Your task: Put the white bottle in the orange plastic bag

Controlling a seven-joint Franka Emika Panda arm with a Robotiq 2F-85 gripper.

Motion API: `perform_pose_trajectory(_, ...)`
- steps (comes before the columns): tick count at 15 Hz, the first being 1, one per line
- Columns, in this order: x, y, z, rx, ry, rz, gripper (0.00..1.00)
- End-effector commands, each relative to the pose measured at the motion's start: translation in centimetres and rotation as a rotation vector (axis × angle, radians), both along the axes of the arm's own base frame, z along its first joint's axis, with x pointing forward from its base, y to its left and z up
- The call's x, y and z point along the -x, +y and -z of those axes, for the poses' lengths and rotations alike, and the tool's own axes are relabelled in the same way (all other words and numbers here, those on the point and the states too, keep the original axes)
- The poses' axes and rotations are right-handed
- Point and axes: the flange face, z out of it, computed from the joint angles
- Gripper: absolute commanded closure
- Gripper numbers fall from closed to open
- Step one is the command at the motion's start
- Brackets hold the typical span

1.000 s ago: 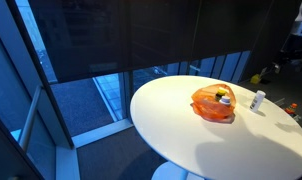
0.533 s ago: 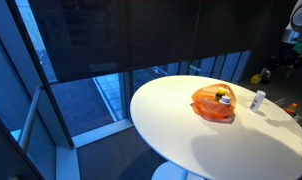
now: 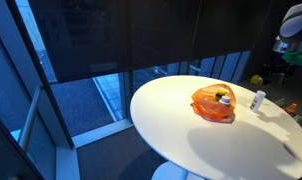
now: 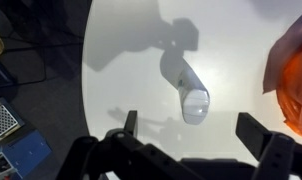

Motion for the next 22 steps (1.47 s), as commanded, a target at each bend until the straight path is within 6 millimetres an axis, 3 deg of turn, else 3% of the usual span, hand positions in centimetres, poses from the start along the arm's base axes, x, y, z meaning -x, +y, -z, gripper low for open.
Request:
perform_pose_trajectory(1,-1.4,-0.2,1.6,-0.015,0.006,0.018,0.0)
perform_pose_trajectory(7,-2.8,0.5,4.7,-0.017,0.036,0.018,0.0)
perform_pose_trajectory(8,-3.0,0.5,5.1,-0.015,0.042,0.017,0.05)
perform_pose_trajectory(9,-3.1,0.6,5.4,-0.013,0.047,0.016,0.18)
perform_pose_trajectory(11,-3.5,0.6,6.0,-0.01,0.054,0.015,0.29)
perform_pose_trajectory(13,-3.7,0.7,6.3,-0.008,0.058,0.013,0.48)
perform_pose_trajectory(18,-4.4,1.2,5.3,0.013,0.055,-0.001,0.88)
perform_pose_trajectory(22,-5.9,3.4,3.4,0.052,0.05,-0.042,0.89)
